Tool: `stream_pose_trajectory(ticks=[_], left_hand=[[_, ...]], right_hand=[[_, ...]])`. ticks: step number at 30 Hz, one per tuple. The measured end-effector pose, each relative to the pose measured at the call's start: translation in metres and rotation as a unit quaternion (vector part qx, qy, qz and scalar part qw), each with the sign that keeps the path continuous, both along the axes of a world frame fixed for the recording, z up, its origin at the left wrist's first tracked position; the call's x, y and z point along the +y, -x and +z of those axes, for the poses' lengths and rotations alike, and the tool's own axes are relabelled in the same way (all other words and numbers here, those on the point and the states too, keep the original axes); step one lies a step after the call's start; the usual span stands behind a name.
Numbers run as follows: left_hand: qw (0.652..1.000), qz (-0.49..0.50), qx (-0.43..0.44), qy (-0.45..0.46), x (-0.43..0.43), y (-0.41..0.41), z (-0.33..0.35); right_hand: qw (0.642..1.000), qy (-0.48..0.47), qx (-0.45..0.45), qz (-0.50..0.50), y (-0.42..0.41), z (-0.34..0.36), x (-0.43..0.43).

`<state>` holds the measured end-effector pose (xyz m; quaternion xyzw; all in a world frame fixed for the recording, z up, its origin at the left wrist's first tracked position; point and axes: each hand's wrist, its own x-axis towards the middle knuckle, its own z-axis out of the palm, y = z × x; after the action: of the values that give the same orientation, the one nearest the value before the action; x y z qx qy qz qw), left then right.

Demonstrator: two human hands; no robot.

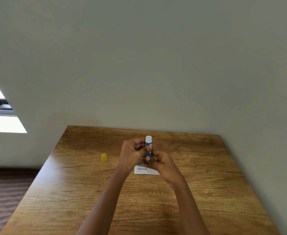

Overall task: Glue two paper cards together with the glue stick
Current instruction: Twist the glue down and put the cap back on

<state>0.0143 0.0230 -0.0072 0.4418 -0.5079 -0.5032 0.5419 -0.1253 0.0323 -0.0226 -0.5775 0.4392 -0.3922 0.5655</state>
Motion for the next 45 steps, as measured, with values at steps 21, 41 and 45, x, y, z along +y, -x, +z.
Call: stream_pose_trajectory(ticks=[21,41,45], left_hand=[[1.0,-0.007,0.011,-0.001,0.002,-0.003,0.001],[1.0,0.017,0.022,0.005,0.002,-0.002,0.002],[0.999,0.03,0.036,-0.015,0.001,0.0,0.001]], right_hand=[[0.999,-0.025,-0.041,0.022,0.004,0.002,0.004],[0.998,-0.015,-0.055,0.008,-0.004,0.003,0.005],[0.999,-0.012,-0.014,-0.045,-0.006,0.004,0.005]])
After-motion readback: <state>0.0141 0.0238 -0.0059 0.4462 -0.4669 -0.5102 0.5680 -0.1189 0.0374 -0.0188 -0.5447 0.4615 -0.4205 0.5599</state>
